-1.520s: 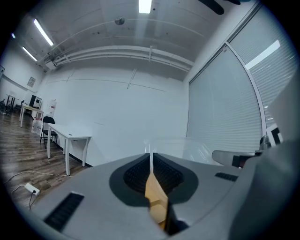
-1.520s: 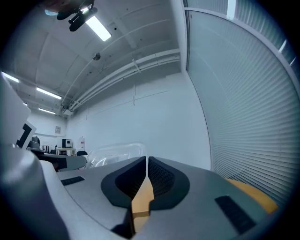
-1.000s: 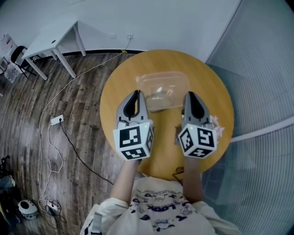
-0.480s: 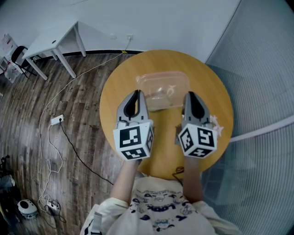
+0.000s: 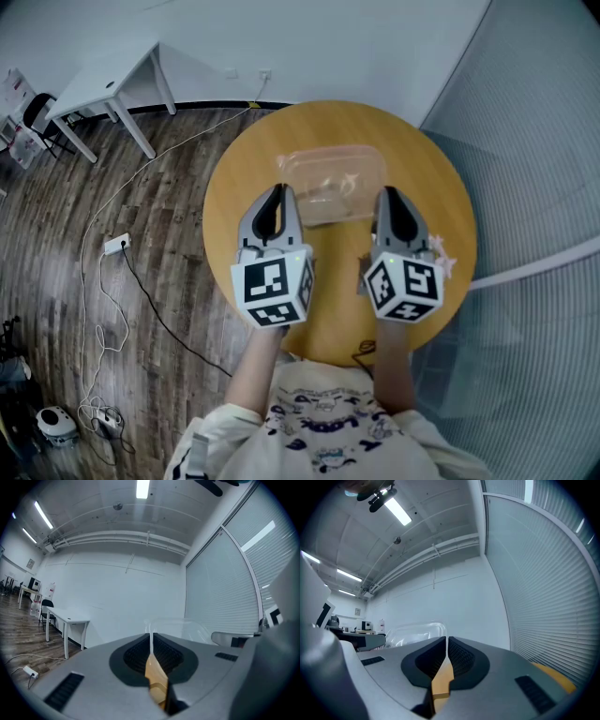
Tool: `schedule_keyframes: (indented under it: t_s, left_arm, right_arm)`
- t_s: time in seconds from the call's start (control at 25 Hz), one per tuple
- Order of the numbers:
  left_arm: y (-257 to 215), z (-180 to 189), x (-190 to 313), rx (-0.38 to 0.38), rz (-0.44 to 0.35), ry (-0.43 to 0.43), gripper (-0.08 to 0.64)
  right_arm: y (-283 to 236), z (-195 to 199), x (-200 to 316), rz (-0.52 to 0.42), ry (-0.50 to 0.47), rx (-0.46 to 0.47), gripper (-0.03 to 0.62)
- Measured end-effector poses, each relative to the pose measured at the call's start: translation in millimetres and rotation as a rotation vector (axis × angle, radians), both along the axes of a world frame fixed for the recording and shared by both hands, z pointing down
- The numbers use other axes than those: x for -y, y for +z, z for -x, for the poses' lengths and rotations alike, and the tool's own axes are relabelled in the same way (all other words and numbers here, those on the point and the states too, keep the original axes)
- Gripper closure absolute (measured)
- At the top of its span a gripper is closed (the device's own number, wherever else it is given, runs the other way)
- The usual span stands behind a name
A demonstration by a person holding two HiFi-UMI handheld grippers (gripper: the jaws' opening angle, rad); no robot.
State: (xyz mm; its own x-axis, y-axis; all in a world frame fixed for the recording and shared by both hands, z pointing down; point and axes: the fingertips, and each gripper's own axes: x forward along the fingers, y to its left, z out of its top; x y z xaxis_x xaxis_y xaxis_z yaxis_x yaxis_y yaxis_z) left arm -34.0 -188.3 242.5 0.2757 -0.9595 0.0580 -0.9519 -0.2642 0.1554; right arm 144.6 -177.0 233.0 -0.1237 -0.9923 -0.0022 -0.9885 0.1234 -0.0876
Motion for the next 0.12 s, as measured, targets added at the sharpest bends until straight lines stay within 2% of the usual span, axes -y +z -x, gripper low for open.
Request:
schedule_keyframes:
  t_s: [0.12]
  left_arm:
    - [0.4,-3.0,2.8,-0.001,0.002,-0.001,0.537]
  right_arm:
    - [-0.1,-2.9,3.2,0.001,-0.001,-0.001,0.574]
